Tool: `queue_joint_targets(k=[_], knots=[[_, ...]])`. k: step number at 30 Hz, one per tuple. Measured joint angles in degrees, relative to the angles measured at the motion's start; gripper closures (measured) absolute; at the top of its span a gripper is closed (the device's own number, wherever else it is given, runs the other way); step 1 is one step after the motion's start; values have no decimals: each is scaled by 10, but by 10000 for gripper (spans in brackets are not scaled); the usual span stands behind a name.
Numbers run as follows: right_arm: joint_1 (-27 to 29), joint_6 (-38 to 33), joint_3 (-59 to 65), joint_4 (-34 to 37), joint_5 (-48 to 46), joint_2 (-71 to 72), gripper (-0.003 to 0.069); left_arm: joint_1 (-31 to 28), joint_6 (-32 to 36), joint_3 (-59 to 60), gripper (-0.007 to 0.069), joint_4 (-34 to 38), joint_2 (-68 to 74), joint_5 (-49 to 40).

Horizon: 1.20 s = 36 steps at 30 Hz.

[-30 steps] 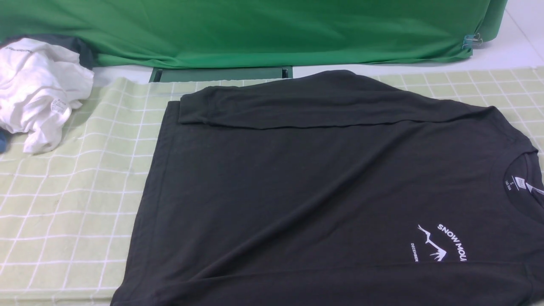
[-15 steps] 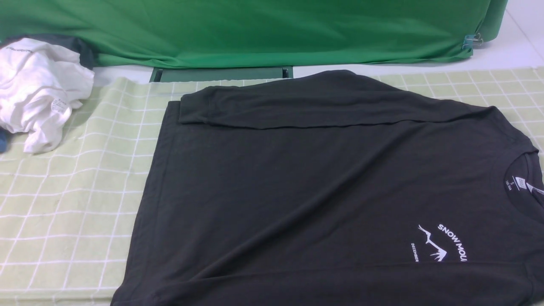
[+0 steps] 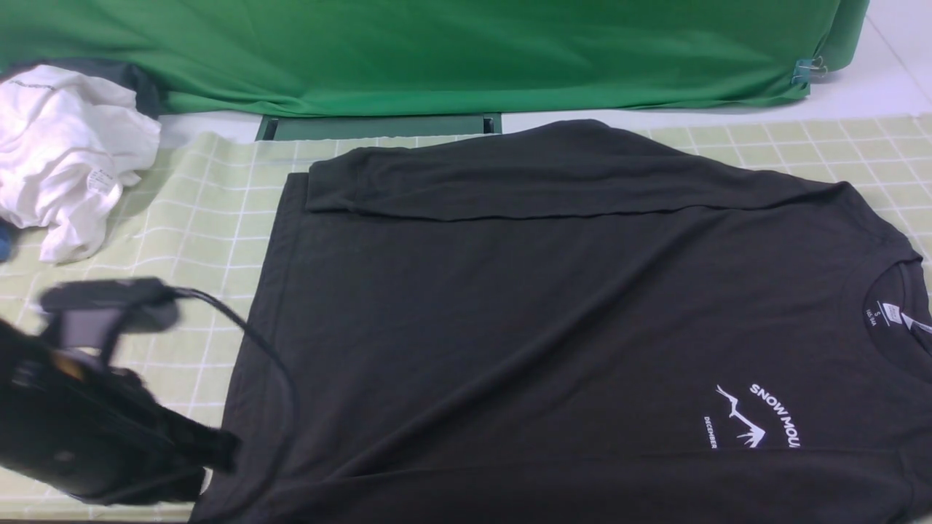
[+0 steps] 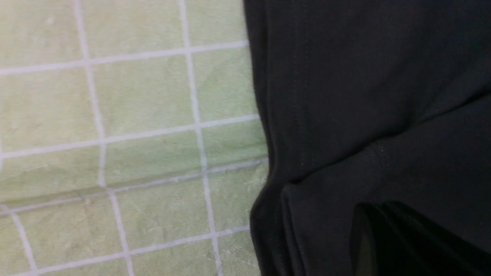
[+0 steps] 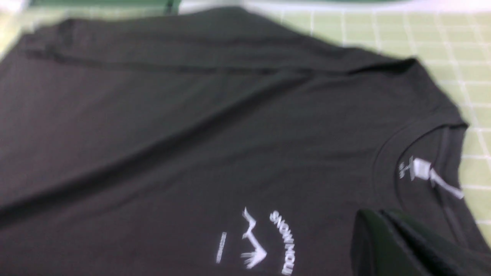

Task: Fold a long-sleeved shirt over a green coffee tablecloth.
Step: 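Grasp the left edge of the dark T-shirt lying flat on the table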

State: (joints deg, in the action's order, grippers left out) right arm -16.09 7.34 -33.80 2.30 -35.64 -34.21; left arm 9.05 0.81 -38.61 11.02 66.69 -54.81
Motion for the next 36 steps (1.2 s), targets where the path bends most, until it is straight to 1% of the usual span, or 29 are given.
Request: queue_joint_targets(k=[1, 2, 3, 4, 5, 10, 11, 15, 18, 22, 24, 27, 30, 31, 33, 34, 35, 36], knots=[[-4, -2, 0, 2, 0, -12, 636, 38, -49, 0, 622, -35, 12, -1], [-6, -4, 0, 3, 0, -17, 634, 61, -78, 0, 622, -55, 21, -1], [-8, -4, 0, 3, 0, -21, 631, 72, -100, 0, 622, -73, 25, -1], [-10, -4, 0, 3, 1, -24, 627, 89, -142, 0, 620, -95, 34, 1], [-10, -4, 0, 3, 4, -27, 624, 101, -161, 0, 613, -105, 45, 4], [-10, -5, -1, 4, 18, -27, 617, 109, -178, 0, 554, -110, 76, 21], [-10, -5, -1, 5, 20, -27, 613, 109, -185, 0, 504, -114, 91, 28], [-10, -9, -1, 10, 20, -27, 610, 110, -188, 0, 384, -116, 120, 32], [-10, -13, -1, 12, 20, -27, 603, 110, -198, 0, 254, -116, 144, 34], [-10, -15, -1, 12, 20, -27, 592, 110, -206, 0, 153, -116, 168, 41], [-10, -16, -1, 12, 20, -27, 590, 110, -208, 0, 137, -116, 178, 45], [-10, -16, -1, 12, 20, -27, 588, 110, -210, 0, 152, -116, 186, 55], [-10, -18, -1, 12, 20, -27, 585, 110, -210, 0, 211, -116, 187, 57], [-10, -18, -1, 12, 20, -27, 582, 110, -210, 0, 284, -116, 187, 57], [-10, -18, -1, 12, 20, -27, 578, 110, -207, 0, 403, -116, 187, 53], [-10, -18, -1, 12, 20, -27, 575, 110, -200, 0, 441, -116, 187, 51], [-10, -18, -1, 12, 20, -27, 573, 110, -191, 0, 525, -115, 187, 49], [-10, -18, -1, 12, 20, -27, 572, 110, -181, 0, 557, -110, 187, 49]])
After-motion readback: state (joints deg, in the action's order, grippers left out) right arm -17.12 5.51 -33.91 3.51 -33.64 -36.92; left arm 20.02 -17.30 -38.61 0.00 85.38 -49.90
